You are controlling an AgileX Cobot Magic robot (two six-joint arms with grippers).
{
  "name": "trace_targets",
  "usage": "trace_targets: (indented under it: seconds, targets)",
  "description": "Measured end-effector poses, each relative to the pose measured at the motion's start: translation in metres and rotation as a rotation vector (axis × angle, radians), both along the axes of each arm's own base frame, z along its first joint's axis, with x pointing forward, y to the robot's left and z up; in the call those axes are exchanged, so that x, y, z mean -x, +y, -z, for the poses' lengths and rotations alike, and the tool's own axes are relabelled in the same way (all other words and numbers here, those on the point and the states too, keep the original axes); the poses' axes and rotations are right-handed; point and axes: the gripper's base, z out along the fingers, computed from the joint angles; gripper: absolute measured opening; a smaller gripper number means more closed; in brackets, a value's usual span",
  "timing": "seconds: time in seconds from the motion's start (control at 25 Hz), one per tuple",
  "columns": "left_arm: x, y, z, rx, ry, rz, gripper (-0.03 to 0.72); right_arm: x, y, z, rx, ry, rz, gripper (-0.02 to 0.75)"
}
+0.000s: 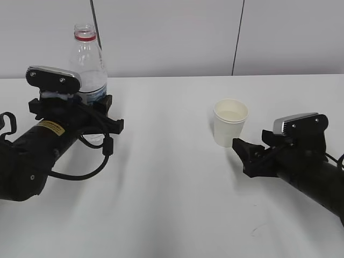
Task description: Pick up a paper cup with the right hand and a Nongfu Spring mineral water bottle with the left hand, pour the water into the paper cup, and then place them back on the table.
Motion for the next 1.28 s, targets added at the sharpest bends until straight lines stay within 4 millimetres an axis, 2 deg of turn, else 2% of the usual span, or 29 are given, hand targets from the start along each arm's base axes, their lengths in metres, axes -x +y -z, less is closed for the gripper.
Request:
trace_targets:
  seconds: [0.24,0.52,0.84,1.2,1.28]
  targets:
    - [-0.010,0.007,-0.001,0.039,0.011,-0.046,0.330,0.022,-0.004,-0.013,0.000,0.000,0.000,0.594]
    - [-0.031,0.006,0.019,0.110,0.052,-0.080,0.330,0.038,-0.007,-0.023,0.000,-0.009,0.000,0.594]
    - [-0.035,0.004,0.046,0.124,0.102,-0.085,0.330,0.041,-0.007,-0.025,-0.001,-0.013,0.000,0.594]
    - [-0.037,0.004,0.048,0.132,0.086,-0.090,0.330,0.041,-0.007,-0.025,-0.001,-0.013,0.000,0.593]
    - [-0.037,0.004,0.048,0.133,0.087,-0.093,0.358,0.041,-0.007,-0.025,-0.001,-0.013,0.000,0.593]
